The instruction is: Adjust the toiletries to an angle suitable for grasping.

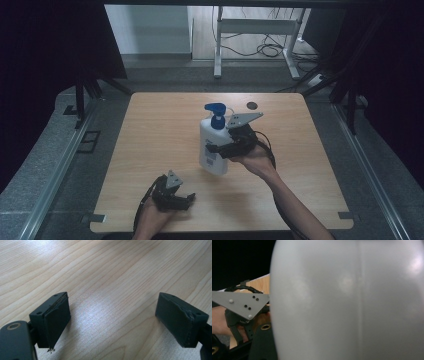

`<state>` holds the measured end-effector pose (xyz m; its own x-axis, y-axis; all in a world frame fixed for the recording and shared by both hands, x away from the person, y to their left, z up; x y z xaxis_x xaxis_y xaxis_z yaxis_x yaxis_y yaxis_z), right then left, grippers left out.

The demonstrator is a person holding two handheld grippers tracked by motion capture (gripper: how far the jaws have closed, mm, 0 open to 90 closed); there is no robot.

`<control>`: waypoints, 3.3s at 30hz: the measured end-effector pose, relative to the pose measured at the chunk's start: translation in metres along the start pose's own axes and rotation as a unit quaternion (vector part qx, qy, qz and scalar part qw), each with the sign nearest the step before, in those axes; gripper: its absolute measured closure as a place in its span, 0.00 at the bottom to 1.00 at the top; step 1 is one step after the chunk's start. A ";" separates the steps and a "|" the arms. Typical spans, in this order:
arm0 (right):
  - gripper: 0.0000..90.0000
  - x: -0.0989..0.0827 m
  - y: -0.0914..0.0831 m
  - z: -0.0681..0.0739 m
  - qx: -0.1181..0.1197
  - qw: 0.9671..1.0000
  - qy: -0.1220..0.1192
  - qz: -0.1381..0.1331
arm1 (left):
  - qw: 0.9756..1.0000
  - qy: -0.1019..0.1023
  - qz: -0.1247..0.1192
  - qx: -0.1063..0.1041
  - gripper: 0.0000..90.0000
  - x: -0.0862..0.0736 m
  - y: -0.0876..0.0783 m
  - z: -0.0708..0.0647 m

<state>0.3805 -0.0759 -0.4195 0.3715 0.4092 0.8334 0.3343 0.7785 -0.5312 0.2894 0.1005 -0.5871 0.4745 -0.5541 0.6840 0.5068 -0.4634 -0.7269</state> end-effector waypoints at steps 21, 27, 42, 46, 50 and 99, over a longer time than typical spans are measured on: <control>0.41 0.025 -0.019 -0.017 0.015 1.000 -0.014 -0.001 | 1.000 0.000 0.000 -0.001 0.13 0.000 0.000 0.000; 0.41 0.033 -0.025 -0.023 0.022 1.000 -0.017 -0.005 | 1.000 0.000 0.000 -0.001 0.13 0.000 0.000 0.000; 0.41 0.052 -0.029 -0.044 0.026 0.999 -0.037 0.003 | 1.000 -0.001 0.000 -0.001 0.13 0.000 0.000 0.000; 0.41 0.054 -0.029 -0.051 0.026 0.999 -0.037 0.004 | 1.000 -0.001 0.000 -0.001 0.13 0.000 0.000 0.000; 0.41 0.057 -0.029 -0.059 0.025 0.999 -0.039 0.004 | 1.000 0.000 0.000 0.000 0.13 0.000 0.000 0.000; 0.41 0.072 0.002 -0.125 0.026 0.997 -0.070 0.018 | 1.000 0.000 -0.001 0.000 0.13 0.000 0.000 0.000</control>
<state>0.5161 -0.1040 -0.3799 0.2570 0.4967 0.8290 0.2771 0.7839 -0.5555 0.2894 0.1005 -0.5871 0.4741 -0.5533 0.6849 0.5066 -0.4647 -0.7262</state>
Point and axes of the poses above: each handheld gripper's, and its own axes: y roughly forward along the jaws, x roughly out of its top, z roughly to its left, the point moved 6 cm from there along y, roughly forward along the jaws, and after that the axes turned 7 degrees about y, right-handed, at the moved point
